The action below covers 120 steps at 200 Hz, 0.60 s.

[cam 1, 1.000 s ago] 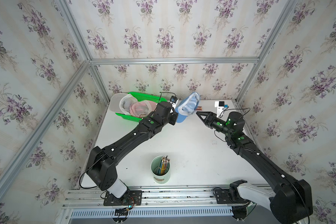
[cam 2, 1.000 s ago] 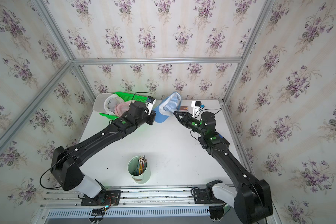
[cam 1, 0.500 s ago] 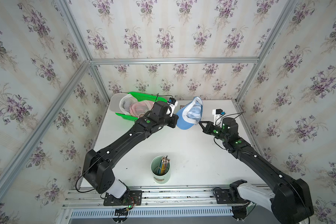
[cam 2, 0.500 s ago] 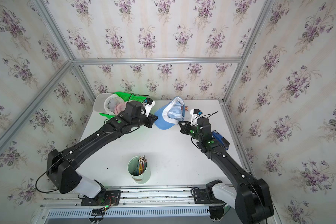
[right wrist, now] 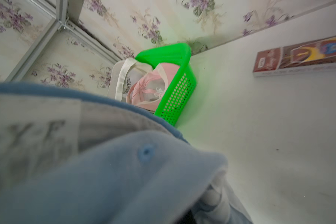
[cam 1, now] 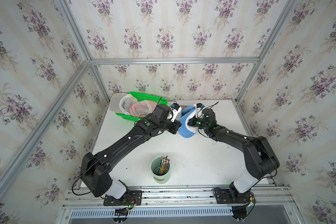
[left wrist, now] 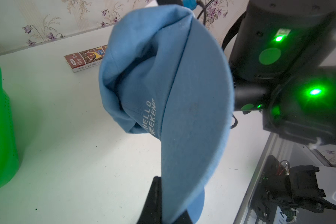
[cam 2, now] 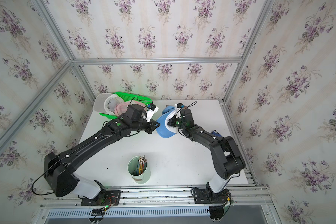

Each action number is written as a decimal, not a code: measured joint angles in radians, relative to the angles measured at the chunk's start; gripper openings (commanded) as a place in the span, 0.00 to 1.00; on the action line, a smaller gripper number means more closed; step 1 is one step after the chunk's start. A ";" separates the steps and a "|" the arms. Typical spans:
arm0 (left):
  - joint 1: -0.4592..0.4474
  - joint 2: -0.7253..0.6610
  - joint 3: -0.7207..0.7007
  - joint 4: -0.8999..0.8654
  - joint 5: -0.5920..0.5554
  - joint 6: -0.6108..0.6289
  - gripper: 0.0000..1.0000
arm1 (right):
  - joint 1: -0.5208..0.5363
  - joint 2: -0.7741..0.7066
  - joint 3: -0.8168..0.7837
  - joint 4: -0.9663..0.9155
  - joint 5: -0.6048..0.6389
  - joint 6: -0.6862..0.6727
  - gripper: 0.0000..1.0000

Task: Turn the baseball cap inside out
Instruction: Turn over the baseball cap.

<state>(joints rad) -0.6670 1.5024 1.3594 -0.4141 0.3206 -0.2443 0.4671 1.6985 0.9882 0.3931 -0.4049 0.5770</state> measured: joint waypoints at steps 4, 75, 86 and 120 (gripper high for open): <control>0.000 -0.002 0.000 -0.011 -0.003 0.000 0.00 | 0.009 0.006 0.002 0.007 -0.004 0.000 0.11; 0.047 -0.058 -0.037 -0.013 0.035 0.003 0.00 | -0.138 -0.277 -0.261 0.133 -0.154 0.055 0.50; 0.055 -0.059 -0.034 -0.015 0.037 0.006 0.00 | -0.189 -0.339 -0.301 0.114 -0.163 0.051 0.52; 0.063 -0.029 0.001 -0.019 0.171 0.046 0.00 | -0.265 -0.467 -0.352 0.000 -0.188 -0.008 0.51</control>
<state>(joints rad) -0.6037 1.4731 1.3605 -0.4332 0.4915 -0.1982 0.2024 1.2320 0.6365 0.3931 -0.5934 0.5690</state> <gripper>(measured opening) 0.092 0.517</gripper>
